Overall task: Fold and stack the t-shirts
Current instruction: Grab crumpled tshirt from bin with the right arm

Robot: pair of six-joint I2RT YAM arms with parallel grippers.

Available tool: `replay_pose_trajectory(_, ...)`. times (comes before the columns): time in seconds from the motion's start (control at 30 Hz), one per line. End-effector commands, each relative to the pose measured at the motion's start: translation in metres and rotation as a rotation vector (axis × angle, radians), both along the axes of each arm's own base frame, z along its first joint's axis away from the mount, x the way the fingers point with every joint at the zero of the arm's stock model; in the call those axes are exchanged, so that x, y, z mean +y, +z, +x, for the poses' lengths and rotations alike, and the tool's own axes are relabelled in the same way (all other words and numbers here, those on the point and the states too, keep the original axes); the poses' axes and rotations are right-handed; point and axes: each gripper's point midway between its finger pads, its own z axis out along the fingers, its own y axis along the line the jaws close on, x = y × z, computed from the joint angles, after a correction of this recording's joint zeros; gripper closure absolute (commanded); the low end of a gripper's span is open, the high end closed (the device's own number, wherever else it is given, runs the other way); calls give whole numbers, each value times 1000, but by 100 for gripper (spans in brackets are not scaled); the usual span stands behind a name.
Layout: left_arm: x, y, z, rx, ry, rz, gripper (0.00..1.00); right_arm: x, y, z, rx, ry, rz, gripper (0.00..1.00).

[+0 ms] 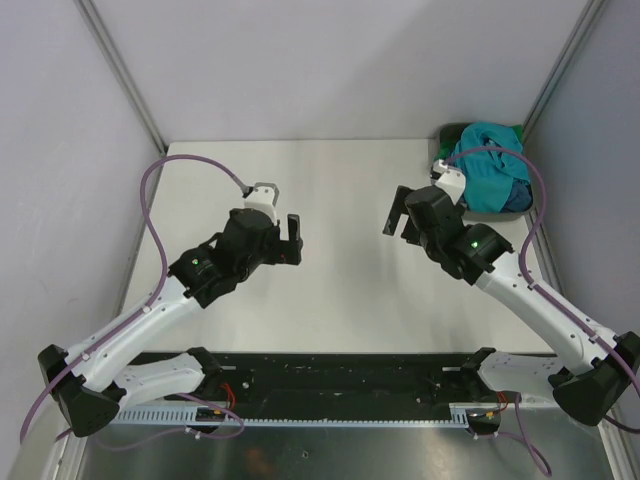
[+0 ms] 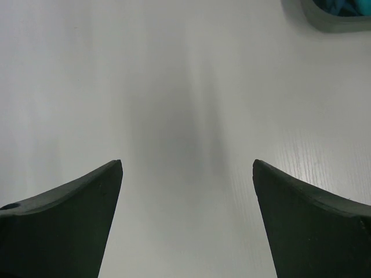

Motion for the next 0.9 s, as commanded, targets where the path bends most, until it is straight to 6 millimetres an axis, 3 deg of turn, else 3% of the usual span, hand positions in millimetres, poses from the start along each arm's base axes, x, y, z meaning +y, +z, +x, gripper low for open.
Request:
replay_pose_trajectory(0.0, -4, 15, 1, -31, -35, -17, 1, -6, 25, 3, -62, -28, 15, 1)
replay_pose_trajectory(0.13, -5, 13, -1, -27, -57, -14, 1, -10, 31, 15, -95, -44, 29, 1)
replay_pose_trajectory(0.3, -8, 10, -2, -17, -69, -15, 0, -29, 43, 53, -151, -113, 27, 1)
replay_pose_trajectory(0.67, -10, 18, -2, -36, -93, -17, 0, -150, 62, 171, -275, -415, -42, 1)
replay_pose_trajectory(0.77, -13, 19, -1, -35, -99, -20, 0, -179, 51, 202, -268, -481, -42, 1)
replay_pose_trajectory(0.87, -15, 20, 2, -37, -104, -21, 1, -194, 26, 236, -225, -508, -76, 1)
